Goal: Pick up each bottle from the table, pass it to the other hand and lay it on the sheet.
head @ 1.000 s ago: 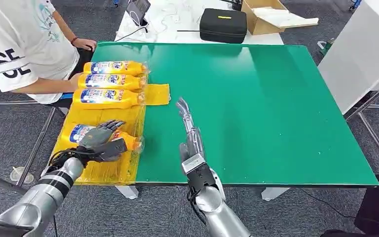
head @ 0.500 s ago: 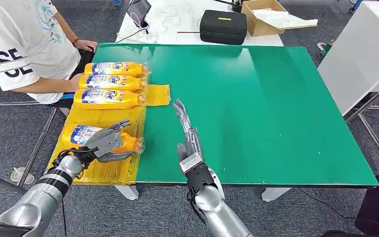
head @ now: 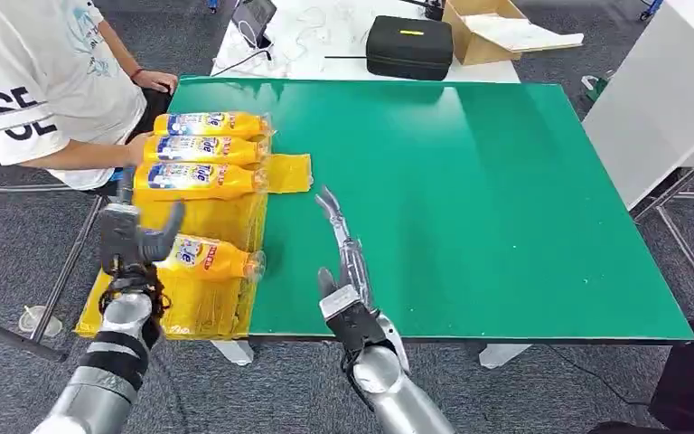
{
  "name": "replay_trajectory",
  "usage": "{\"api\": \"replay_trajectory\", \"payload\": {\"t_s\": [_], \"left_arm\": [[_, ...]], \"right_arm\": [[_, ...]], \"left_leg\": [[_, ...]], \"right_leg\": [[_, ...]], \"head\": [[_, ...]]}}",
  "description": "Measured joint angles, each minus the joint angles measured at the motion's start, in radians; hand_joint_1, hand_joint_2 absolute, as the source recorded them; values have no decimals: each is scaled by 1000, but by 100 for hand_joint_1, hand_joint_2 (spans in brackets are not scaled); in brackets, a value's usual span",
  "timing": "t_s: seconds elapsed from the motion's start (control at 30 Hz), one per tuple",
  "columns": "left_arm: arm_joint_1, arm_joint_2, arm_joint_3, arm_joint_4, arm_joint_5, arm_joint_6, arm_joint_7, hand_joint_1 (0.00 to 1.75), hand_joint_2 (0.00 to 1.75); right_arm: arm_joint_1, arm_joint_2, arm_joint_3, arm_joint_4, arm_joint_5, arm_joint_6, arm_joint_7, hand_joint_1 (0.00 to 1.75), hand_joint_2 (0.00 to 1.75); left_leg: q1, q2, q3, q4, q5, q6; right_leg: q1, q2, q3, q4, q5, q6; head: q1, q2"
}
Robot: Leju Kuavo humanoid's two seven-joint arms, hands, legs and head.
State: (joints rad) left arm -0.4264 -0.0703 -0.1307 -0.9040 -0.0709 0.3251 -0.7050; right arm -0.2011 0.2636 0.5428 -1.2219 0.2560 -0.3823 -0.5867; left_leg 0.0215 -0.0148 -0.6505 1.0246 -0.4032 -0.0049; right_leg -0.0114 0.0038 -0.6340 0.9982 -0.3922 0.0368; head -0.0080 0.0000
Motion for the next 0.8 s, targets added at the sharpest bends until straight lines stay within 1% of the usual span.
{"api": "replay_trajectory", "payload": {"t_s": [0.07, 0.17, 0.3, 0.4, 0.5, 0.6, 0.8], "left_arm": [[33, -37, 46, -112, 35, -18, 0, 0, 175], [130, -97, 95, -278, 49, -38, 0, 0, 175], [345, -170, 85, -504, 30, 14, 0, 0, 175], [478, -195, 59, -601, 47, 40, 1, 0, 175], [552, -210, 40, -648, 62, 25, 2, 0, 175], [619, -221, 5, -653, 59, 18, 3, 0, 175], [656, -232, -34, -612, 103, -14, 5, 0, 175]], "right_arm": [[18, 0, -2, -8, 8, -36, -15, 0, 175], [82, -1, -24, -58, 16, -127, -53, 0, 175], [205, -3, -100, -187, 13, -240, -90, 0, 175], [281, -3, -155, -259, 14, -294, -108, 0, 175], [323, -3, -189, -303, 25, -308, -111, 0, 175], [365, 0, -228, -335, 33, -313, -111, 0, 175], [406, 16, -265, -360, 44, -315, -111, 0, 175]], "left_leg": [[0, 0, 0, 0, -1, -1], [0, 1, 0, 0, -3, -1], [0, 4, 0, 0, -9, -1], [-1, 4, 0, 0, -10, 0], [0, 4, 1, 0, -11, 1], [0, 4, 1, 0, -12, 0], [0, 5, 3, 0, -12, 0]], "right_leg": [[0, 0, -1, 0, 0, 0], [0, 1, -1, 0, -2, -1], [-1, 2, -1, 0, -5, 0], [-1, 2, -2, -1, -6, 0], [0, 2, -1, -1, -7, -1], [0, 2, -1, -1, -8, -1], [0, 2, 1, -1, -7, -1]], "head": [[-1, 0], [-1, 0], [0, 0], [-1, 0], [-1, 0], [-1, 0], [0, 0]]}}
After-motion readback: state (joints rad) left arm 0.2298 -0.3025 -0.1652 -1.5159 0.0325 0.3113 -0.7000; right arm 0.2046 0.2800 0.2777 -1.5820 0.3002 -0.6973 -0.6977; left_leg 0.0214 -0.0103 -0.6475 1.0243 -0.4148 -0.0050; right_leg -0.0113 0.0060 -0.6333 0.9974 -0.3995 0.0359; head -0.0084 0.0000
